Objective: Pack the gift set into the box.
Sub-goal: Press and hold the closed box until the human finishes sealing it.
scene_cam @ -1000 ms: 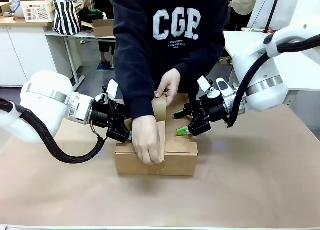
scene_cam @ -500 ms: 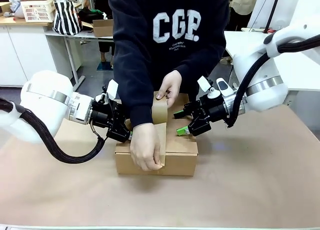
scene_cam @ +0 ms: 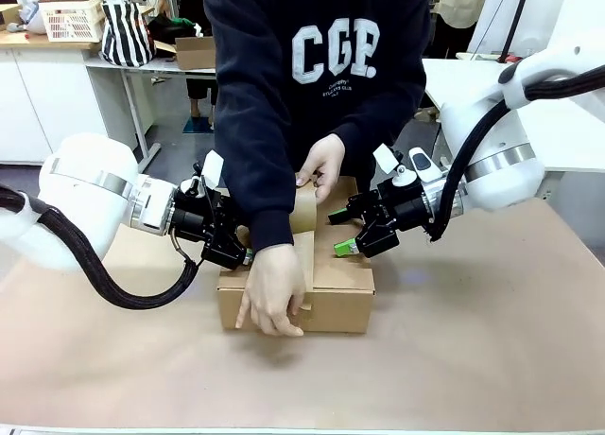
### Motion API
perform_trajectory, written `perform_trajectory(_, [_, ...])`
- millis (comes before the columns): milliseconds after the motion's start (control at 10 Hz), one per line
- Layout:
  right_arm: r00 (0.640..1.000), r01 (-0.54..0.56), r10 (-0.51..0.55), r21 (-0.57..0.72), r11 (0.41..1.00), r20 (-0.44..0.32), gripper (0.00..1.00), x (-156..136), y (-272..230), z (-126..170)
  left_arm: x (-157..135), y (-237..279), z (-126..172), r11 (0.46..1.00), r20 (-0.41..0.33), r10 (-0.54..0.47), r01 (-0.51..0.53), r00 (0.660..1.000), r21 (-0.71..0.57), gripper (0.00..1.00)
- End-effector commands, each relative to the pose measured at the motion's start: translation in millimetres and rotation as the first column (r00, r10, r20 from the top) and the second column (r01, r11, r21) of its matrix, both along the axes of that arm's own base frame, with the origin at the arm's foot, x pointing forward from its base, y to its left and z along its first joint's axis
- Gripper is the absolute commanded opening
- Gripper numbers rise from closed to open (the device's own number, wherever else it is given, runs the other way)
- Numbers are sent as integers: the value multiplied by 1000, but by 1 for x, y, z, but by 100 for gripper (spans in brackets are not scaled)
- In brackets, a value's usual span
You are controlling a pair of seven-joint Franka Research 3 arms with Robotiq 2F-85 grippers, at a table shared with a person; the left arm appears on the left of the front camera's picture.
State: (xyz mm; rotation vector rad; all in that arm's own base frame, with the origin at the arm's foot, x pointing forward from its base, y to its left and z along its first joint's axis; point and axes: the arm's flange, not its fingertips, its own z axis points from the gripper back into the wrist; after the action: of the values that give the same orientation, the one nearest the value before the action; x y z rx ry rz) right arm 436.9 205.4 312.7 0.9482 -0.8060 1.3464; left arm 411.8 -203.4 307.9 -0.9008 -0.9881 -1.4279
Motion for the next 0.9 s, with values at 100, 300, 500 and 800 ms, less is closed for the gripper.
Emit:
perform_trajectory(100, [1000,3,-3,-4,1000,-2,100,0,-1,-2,-1,0,-2,1000,11,1,-1,1000,-2,100])
perform_trajectory(300, [1000,3,-3,-4,1000,-2,100,0,-1,-2,-1,0,-2,1000,11,1,-1,1000,-2,100])
perform_trajectory(500, [1000,3,-3,-4,1000,-2,100,0,-1,-2,-1,0,-2,1000,11,1,-1,1000,-2,100])
perform_trajectory(800, [1000,3,-3,-4,1000,-2,100,0,-1,-2,-1,0,-2,1000,11,1,-1,1000,-2,100])
